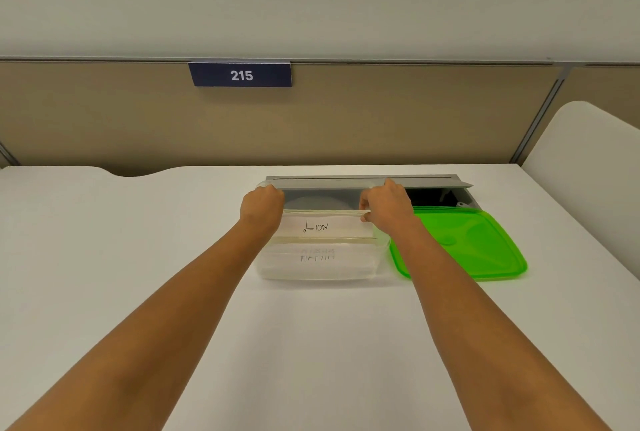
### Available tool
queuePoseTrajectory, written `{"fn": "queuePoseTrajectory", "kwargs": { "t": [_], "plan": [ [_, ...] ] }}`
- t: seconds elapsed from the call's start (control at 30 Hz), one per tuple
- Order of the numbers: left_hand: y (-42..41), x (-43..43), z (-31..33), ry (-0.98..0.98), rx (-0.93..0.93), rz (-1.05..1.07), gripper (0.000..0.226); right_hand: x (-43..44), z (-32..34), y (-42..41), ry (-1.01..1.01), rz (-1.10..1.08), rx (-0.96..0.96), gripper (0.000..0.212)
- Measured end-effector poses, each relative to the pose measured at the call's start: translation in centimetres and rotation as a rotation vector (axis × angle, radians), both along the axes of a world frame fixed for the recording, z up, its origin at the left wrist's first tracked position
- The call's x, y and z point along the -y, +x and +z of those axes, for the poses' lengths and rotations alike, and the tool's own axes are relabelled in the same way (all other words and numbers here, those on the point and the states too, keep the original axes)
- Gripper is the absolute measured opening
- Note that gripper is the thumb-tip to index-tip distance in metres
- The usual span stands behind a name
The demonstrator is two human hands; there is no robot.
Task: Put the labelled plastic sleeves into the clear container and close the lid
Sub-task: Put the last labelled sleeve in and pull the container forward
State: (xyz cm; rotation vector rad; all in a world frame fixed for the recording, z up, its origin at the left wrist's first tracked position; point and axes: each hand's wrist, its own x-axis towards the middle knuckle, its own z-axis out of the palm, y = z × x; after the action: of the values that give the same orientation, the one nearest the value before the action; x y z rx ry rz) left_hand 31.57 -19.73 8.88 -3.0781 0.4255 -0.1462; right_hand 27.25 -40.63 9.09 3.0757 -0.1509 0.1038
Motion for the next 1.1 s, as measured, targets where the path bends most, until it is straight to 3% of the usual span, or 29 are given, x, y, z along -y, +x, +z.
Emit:
{"fn": "queuePoseTrajectory", "kwargs": {
  "t": [0.1,0.2,0.37,0.53,0.7,0.83,1.1],
  "plan": [
    [-0.6,-0.3,0.1,0.007,0.021,-0.011,0.032,0.1,0.0,-0.4,0.012,0.015,0.026,0.03],
    [-1.0,-0.8,0.5,-0.106,0.106,-0.024,0.025,0.3,-0.3,-1.0,0.166,0.003,0.118,0.033],
    [-1.7,-2.5,0.8,-0.657,0.256,0.065,0.031,0.6,-1.2,-2.1,0.808,-0.11,0.415,0.034],
    [-1.8,-4.2,-0.3,-1.28,-0.123,0.38,0.045,0.1,-2.0,-2.9,1.46,-0.323,0.39,0.042],
    [-1.9,-4.9,-1.9,-1.608,-0.532,0.387,0.059,0.1,-2.8,-3.4,1.79,-0.41,0.095,0.055],
    [-2.3,-4.6,-2.8,-1.759,-0.675,0.268,0.052,-0.3,-3.2,-3.3,1.954,-0.422,0.029,0.048],
    [-1.9,-3.9,-3.5,-1.916,-0.558,0.363,0.021,-0.6,-4.0,-2.5,1.999,-0.465,0.115,0.031]
  ]
}}
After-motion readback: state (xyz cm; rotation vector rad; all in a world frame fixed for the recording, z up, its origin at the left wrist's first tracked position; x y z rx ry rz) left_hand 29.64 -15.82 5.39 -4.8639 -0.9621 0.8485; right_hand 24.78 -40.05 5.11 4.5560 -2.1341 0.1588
